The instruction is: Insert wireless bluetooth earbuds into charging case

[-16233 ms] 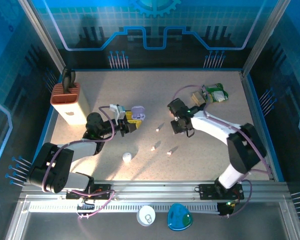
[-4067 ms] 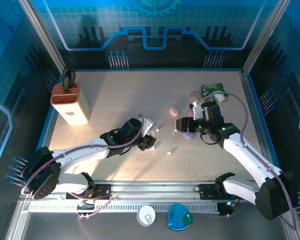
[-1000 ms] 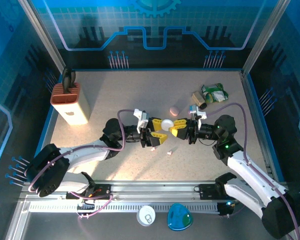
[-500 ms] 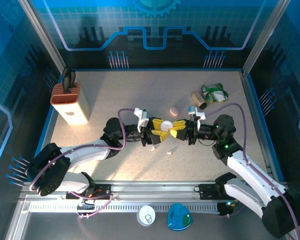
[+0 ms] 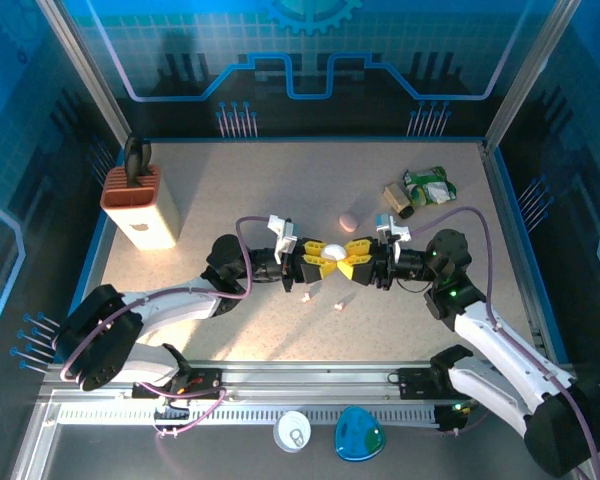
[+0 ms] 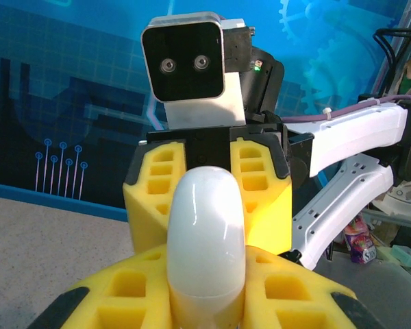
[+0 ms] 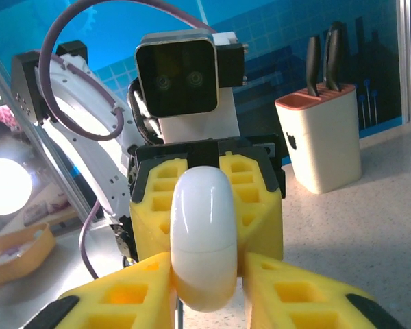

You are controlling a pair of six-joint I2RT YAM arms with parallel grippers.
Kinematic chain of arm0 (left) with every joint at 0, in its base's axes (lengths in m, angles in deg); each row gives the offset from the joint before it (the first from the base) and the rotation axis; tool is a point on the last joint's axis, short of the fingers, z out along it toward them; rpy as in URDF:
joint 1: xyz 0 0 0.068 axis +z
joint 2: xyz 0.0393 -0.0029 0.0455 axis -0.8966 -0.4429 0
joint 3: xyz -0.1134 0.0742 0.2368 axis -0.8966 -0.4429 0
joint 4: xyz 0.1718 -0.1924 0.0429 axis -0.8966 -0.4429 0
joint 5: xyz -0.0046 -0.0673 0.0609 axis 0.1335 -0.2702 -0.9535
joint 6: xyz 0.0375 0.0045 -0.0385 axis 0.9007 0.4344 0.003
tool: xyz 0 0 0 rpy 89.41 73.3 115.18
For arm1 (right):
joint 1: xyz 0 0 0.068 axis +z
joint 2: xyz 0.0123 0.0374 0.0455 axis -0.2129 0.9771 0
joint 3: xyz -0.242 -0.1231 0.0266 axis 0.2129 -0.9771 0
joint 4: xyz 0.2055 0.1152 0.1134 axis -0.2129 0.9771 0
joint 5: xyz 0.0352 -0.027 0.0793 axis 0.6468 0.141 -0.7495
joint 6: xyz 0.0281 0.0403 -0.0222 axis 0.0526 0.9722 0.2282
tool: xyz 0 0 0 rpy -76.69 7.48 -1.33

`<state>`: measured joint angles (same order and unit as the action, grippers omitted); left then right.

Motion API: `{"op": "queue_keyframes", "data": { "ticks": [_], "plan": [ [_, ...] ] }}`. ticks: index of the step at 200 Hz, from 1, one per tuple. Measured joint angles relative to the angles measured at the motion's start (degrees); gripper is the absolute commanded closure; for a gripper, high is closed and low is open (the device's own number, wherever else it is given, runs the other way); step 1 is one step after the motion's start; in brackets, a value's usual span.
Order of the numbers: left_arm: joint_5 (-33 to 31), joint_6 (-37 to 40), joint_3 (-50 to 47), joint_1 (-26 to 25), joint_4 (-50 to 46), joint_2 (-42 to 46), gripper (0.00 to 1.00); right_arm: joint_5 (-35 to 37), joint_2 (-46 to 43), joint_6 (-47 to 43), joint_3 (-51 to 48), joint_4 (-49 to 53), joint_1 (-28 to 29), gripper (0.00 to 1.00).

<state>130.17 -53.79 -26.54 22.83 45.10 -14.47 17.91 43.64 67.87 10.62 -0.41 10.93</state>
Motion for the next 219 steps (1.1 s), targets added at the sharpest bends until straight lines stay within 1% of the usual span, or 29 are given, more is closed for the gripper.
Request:
{"op": "queue_keyframes", "data": {
  "ticks": [23,36,67,101,157,205,219],
  "plan": [
    [0.44,0.31,-0.02,0.00,0.83,-0.04,0.93,1.68,-0.61,1.09,0.00,0.63,-0.02,0.44],
    [0.90,0.74,-0.04,0.00,1.01,-0.04,0.93,2.78,-0.98,1.40,0.00,0.85,-0.02,0.40],
    [0.96,3.06,-0.04,0.44,-0.07,-0.04,0.94,5.18,-1.09,1.77,0.35,3.08,0.02,0.39],
    [-0.04,6.12,-0.04,1.11,-2.29,-0.04,0.95,8.11,-0.37,1.51,3.13,9.68,0.24,0.37],
    [1.60,11.04,-0.48,0.85,-8.07,-0.02,0.96,12.61,0.70,1.73,4.96,11.63,0.39,0.33],
    [1.77,15.39,-0.83,0.74,-11.96,1.51,0.96,16.28,0.44,-0.04,6.93,17.46,0.39,0.30],
    [1.57,16.96,-0.92,0.70,-13.44,2.29,0.96,16.92,-0.28,-0.79,7.06,18.75,0.42,0.28]
  ]
}}
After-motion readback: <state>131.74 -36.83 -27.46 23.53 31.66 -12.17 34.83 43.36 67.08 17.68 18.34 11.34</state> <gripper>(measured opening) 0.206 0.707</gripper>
